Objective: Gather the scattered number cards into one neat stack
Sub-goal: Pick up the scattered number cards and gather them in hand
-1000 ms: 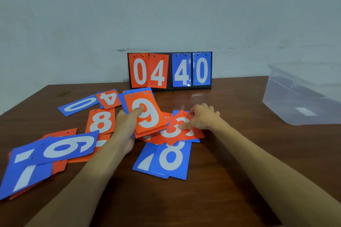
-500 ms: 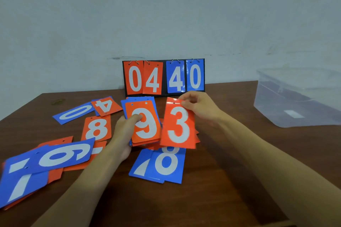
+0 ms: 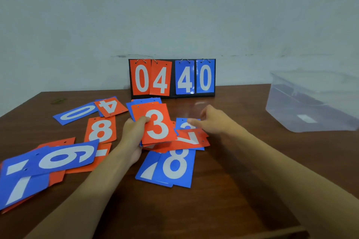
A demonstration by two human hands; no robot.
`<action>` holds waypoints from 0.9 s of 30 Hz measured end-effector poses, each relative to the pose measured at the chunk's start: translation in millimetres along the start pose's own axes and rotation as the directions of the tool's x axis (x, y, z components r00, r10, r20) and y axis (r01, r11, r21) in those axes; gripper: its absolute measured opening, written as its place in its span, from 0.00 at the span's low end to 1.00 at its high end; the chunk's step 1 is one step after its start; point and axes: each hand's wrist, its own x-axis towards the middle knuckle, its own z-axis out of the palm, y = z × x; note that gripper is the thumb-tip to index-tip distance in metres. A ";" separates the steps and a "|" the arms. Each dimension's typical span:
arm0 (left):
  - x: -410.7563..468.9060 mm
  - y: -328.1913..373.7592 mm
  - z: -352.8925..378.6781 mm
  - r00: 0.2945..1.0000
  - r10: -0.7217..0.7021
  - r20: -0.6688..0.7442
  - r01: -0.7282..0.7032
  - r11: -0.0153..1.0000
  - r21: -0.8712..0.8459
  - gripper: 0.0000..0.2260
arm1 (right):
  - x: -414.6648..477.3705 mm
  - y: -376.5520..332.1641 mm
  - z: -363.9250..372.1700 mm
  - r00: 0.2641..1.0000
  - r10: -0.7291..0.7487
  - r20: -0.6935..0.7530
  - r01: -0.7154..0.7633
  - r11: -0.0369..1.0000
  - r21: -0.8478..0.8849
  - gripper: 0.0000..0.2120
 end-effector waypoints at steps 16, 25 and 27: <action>-16.7 1.7 -0.3 0.999 0.023 0.037 -0.023 1.000 0.002 0.22 | -30.1 32.8 -3.3 0.975 0.161 -0.152 -0.117 0.957 0.265 0.30; -7.8 12.4 -15.3 0.999 0.009 0.045 -0.011 0.999 0.052 0.19 | -35.5 14.7 -29.1 0.935 -0.136 -0.329 0.264 0.883 0.387 0.02; -11.1 11.8 -13.8 0.997 0.007 0.071 -0.011 0.998 0.055 0.20 | -37.1 -0.2 -22.9 0.944 -0.200 -0.265 0.304 0.840 0.449 0.02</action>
